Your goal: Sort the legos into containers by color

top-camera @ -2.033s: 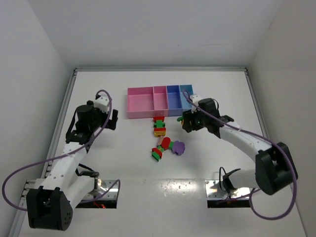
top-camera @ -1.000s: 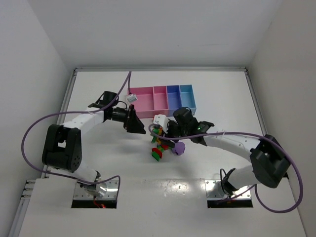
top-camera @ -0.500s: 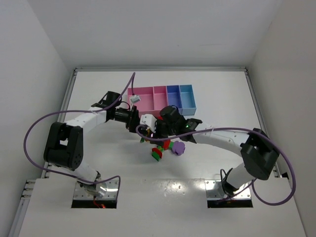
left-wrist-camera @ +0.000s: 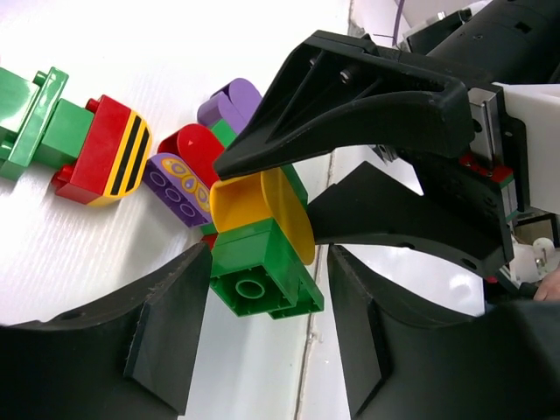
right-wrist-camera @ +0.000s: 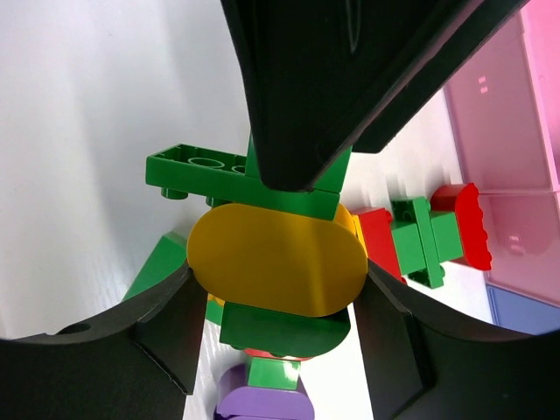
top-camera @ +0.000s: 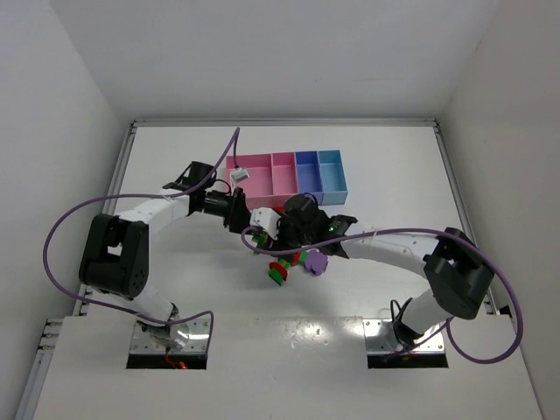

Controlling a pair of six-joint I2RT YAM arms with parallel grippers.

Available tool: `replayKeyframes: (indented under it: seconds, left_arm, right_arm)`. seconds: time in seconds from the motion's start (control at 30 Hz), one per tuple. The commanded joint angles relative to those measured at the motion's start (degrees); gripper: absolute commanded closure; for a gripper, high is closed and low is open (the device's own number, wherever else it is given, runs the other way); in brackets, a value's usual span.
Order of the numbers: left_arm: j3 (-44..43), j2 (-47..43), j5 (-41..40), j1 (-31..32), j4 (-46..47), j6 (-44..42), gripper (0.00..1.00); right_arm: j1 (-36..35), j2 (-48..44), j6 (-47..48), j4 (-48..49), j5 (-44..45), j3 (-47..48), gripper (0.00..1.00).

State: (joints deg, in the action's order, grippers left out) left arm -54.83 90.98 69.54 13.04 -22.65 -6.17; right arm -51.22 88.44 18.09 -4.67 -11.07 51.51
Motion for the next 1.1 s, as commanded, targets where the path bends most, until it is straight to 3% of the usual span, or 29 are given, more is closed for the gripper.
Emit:
replayKeyframes:
  seconds: [0.0,0.4,0.6,0.73,0.77,0.9,1.07]
  left_arm:
    - [-1.95,0.08,3.59,-0.47,0.77,-0.07,0.39]
    - [-1.95,2.36,3.59,-0.47,0.77,0.46,0.42]
    - [-2.48,4.02,3.59,-0.47,0.77,0.46,0.56]
    - [-2.48,4.03,4.11,-0.99,0.77,-0.15,0.71]
    - [-2.48,4.03,4.11,-1.0,0.77,-0.15,0.79]
    - [-2.48,1.93,4.64,-3.27,0.77,-0.68,0.92]
    - [-3.0,-1.33,5.17,-6.44,0.77,-0.68,0.97]
  right_arm:
    - [-0.19,-3.1,0.46,3.96,3.24,-0.18,1.0]
    - [-0.19,-4.24,-0.06,2.82,3.78,1.49,1.0]
    - [-0.19,-4.77,-0.07,2.29,4.3,2.02,1.0]
    - [-0.19,-5.29,-0.07,1.77,4.83,2.02,1.0]
    - [-0.19,-5.3,-0.07,1.77,4.83,2.02,1.0]
    - [-0.19,-6.44,0.45,2.38,5.97,0.35,1.0]
    - [0.33,-8.64,0.46,2.9,6.59,-2.9,1.0]
